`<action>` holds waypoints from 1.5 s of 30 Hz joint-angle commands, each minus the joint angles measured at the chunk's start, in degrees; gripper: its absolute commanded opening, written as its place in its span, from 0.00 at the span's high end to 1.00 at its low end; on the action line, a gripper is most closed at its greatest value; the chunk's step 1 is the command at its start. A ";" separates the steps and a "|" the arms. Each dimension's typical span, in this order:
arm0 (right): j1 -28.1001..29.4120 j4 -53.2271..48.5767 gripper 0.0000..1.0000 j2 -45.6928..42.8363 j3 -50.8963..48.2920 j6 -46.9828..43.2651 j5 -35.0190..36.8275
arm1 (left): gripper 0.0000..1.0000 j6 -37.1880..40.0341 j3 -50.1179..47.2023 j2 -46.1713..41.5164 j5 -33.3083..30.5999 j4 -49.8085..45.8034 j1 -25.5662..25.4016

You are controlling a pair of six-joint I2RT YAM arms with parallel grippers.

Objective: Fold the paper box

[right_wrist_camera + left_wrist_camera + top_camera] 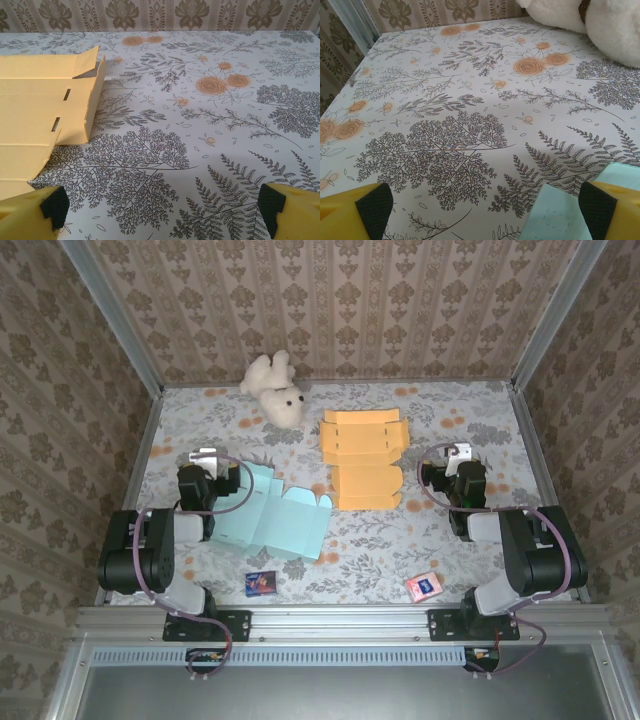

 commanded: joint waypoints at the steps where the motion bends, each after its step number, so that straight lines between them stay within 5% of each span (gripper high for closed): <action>1: 0.13 0.22 0.00 0.38 0.75 0.59 0.51 | 0.00 1.08 0.17 -0.24 -0.26 0.85 -0.31; 35: -0.58 -0.11 0.00 0.56 1.01 1.03 -0.78 | 0.00 0.04 0.58 -0.13 2.78 0.04 1.56; 39: -0.20 0.05 0.00 0.03 0.78 0.79 -0.06 | 0.00 1.66 0.73 -3.53 -1.91 -2.19 -0.95; 45: 2.14 -18.49 0.00 -9.23 6.31 3.80 11.70 | 0.00 -3.23 3.13 -15.96 -20.32 -14.78 -4.59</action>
